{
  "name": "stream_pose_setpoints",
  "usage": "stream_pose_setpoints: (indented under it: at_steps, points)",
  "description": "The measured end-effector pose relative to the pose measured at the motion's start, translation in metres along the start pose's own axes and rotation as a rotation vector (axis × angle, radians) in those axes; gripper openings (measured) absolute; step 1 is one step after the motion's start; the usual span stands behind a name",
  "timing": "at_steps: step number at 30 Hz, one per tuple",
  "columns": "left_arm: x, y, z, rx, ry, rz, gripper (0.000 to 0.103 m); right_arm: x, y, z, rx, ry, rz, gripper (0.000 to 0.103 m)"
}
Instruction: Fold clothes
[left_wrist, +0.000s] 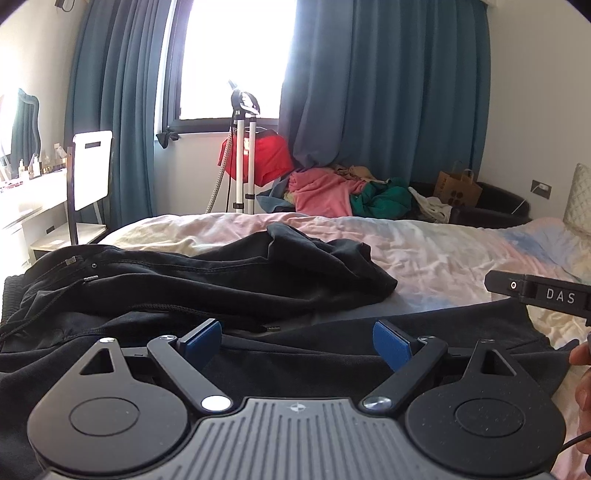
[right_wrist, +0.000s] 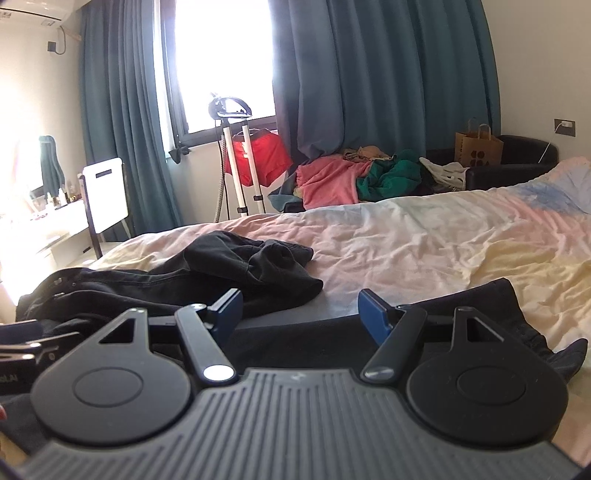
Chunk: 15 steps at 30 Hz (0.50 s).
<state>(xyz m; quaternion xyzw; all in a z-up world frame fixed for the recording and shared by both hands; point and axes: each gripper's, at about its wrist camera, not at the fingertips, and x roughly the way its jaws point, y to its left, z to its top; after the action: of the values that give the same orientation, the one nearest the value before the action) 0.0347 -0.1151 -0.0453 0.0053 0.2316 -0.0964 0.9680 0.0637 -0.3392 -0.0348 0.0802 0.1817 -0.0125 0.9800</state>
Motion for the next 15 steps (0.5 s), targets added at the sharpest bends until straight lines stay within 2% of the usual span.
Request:
stream_pose_setpoints:
  at_steps: [4,8,10,15]
  points:
    - [0.007,0.007,-0.015,0.025,0.014,0.036,0.091,0.008,0.0,-0.004,0.031,0.022,0.04,0.072]
    - [0.016,0.016,-0.025,0.002,0.05,0.05,0.091,0.026,-0.007,-0.002,0.137,0.071,0.108,0.072]
    - [0.02,0.02,-0.028,-0.016,0.059,0.054,0.091,0.048,-0.013,0.007,0.214,0.112,0.163,0.072]
    - [0.033,0.025,-0.035,-0.023,0.056,0.061,0.091,0.136,-0.029,0.022,0.37,0.192,0.18,0.072]
